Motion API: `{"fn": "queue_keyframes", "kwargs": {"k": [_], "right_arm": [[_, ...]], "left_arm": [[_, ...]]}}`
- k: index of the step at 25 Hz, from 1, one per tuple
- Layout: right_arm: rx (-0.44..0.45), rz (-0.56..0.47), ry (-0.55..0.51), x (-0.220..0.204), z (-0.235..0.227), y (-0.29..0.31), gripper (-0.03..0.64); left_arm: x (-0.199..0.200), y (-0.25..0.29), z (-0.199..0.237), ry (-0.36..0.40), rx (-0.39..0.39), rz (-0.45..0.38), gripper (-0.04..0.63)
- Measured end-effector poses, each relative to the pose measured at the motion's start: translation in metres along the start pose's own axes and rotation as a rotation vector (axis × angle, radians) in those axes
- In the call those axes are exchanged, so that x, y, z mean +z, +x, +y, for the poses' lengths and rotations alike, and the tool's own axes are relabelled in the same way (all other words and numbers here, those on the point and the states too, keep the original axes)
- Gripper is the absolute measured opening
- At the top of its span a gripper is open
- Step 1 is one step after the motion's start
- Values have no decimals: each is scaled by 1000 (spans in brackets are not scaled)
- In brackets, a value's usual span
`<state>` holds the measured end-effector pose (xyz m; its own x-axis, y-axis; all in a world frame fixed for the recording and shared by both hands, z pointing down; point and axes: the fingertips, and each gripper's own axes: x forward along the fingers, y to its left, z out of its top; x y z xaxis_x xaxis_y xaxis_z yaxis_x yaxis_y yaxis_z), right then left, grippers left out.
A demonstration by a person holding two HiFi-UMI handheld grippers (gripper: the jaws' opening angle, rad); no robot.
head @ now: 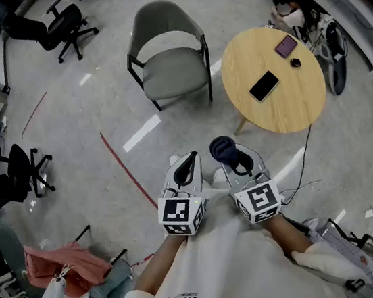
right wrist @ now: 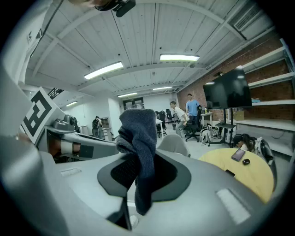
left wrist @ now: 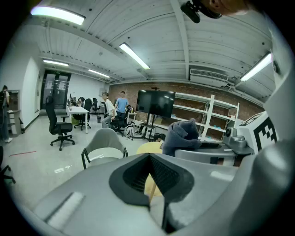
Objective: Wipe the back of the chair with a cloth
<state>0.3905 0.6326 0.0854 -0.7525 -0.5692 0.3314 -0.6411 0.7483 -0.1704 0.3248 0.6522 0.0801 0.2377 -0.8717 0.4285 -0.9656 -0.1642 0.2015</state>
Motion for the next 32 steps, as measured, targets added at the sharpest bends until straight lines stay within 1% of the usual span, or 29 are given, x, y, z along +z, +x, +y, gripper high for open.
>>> {"fn": "queue_keyframes", "kwargs": {"k": [8, 12, 16, 21, 28, 32], "right_arm": [[-22, 17, 28, -4, -10, 6, 87], [-18, 30, 61, -6, -6, 17, 86], [-14, 54, 63, -7, 0, 34, 86], [-36, 70, 87, 6, 8, 76, 86], [-47, 55, 87, 42, 33, 154, 83], [-48, 39, 74, 62, 54, 199, 83]], "left_arm": [[-1, 10, 4, -3, -18, 14, 1], [-3, 14, 17, -21, -27, 30, 1], [-5, 16, 37, -43, -29, 43, 1], [7, 21, 82, -71, -37, 49, 1], [46, 22, 169, -83, -36, 0, 1], [59, 19, 217, -84, -39, -13, 1]]}}
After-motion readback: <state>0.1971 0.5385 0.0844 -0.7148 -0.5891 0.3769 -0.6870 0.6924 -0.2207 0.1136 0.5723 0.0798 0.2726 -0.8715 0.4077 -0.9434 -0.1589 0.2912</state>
